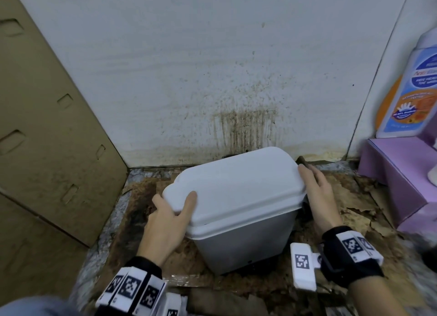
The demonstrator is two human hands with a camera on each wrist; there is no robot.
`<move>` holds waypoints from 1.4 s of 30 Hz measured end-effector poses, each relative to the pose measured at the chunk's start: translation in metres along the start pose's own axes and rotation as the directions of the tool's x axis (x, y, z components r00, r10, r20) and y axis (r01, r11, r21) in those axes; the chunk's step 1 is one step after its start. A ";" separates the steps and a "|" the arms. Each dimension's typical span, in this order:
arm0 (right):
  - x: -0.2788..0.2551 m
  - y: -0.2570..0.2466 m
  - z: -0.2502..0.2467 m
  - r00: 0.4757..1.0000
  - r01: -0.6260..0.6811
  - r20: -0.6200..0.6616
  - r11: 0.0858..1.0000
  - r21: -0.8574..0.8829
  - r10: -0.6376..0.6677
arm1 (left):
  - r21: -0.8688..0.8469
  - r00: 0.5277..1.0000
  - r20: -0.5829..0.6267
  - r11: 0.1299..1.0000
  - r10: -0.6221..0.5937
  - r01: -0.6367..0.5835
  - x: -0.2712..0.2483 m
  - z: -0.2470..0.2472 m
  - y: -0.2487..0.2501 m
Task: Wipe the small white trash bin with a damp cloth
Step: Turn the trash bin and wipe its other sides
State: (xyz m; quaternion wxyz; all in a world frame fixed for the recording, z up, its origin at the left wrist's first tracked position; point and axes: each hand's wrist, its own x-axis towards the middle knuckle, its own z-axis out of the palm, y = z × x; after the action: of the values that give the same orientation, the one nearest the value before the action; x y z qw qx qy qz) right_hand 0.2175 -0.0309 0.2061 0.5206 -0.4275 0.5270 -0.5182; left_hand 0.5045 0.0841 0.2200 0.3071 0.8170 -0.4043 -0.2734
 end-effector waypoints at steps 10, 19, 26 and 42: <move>-0.025 0.012 0.012 0.972 0.090 -0.212 0.995 -0.048 -0.098 | -0.074 0.993 0.031 0.991 0.110 -0.107 0.014 -0.009 0.013; -0.043 0.018 0.027 0.945 0.117 -0.303 0.993 -0.030 -0.121 | -0.073 0.989 0.121 0.994 0.087 -0.079 0.057 -0.011 0.003; -0.039 0.023 0.029 0.947 0.137 -0.287 0.989 -0.049 -0.145 | 0.154 0.994 -0.020 0.983 0.104 -0.100 0.042 -0.002 0.011; -0.067 0.009 0.095 0.931 0.365 -0.005 0.931 -0.024 -0.366 | 0.262 0.741 0.033 0.710 0.671 -0.654 0.008 0.028 0.115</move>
State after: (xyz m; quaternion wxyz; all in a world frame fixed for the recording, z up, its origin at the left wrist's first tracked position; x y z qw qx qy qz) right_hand 0.3183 0.0263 0.2118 0.4079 -0.5215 0.4464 -0.6020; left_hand 0.4330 0.0141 0.2831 0.2892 0.6584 -0.6919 -0.0639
